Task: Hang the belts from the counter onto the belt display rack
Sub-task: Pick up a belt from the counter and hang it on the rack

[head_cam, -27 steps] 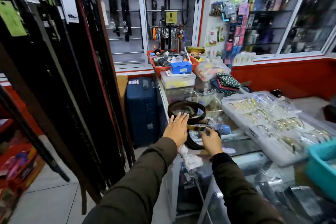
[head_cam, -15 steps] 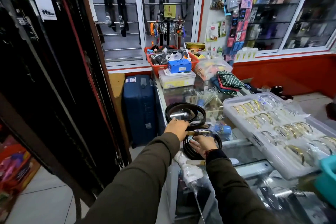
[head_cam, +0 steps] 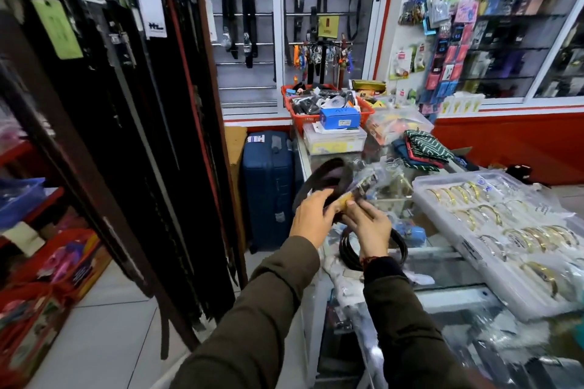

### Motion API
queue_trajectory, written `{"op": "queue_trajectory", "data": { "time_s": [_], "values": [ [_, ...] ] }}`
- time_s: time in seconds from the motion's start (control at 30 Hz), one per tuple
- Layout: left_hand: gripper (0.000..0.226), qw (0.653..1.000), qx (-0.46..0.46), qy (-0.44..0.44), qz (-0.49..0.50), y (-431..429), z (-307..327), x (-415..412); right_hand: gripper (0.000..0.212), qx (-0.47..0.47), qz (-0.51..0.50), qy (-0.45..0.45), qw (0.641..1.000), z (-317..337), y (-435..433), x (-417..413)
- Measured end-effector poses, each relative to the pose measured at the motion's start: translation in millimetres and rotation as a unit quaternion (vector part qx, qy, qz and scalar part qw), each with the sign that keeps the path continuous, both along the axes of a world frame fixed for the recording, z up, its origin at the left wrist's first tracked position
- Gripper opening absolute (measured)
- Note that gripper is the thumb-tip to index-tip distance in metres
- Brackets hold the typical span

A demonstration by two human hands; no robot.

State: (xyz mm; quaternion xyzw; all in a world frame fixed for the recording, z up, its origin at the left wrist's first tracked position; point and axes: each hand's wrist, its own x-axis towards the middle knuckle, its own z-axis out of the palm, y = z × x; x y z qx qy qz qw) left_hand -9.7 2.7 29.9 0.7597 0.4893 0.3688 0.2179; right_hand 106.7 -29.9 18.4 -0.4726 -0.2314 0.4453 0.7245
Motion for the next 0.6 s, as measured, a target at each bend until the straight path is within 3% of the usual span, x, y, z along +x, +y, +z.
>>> {"op": "queue_trajectory", "data": {
  "time_s": [0.1, 0.27, 0.43, 0.6],
  "values": [
    [0.044, 0.999, 0.005, -0.029, 0.039, -14.8, 6.7, -22.9, 0.033, 0.008, 0.025, -0.086, 0.996, 19.0, -0.2, -19.8],
    [0.045, 0.994, 0.036, -0.057, 0.08, -40.1, 10.3, -69.2, 0.028, 0.044, 0.041, -0.273, 0.96, 37.0, -4.0, -66.5],
    [0.036, 0.98, 0.063, -0.119, 0.147, -59.7, 18.0, -118.9, 0.022, 0.075, 0.093, -0.327, 0.938, 43.2, -14.2, -116.9],
    [0.024, 0.965, 0.018, -0.209, 0.154, -71.8, 31.9, -167.7, 0.02, 0.116, 0.175, -0.281, 0.936, 54.2, -21.7, -147.3]
  ]
}}
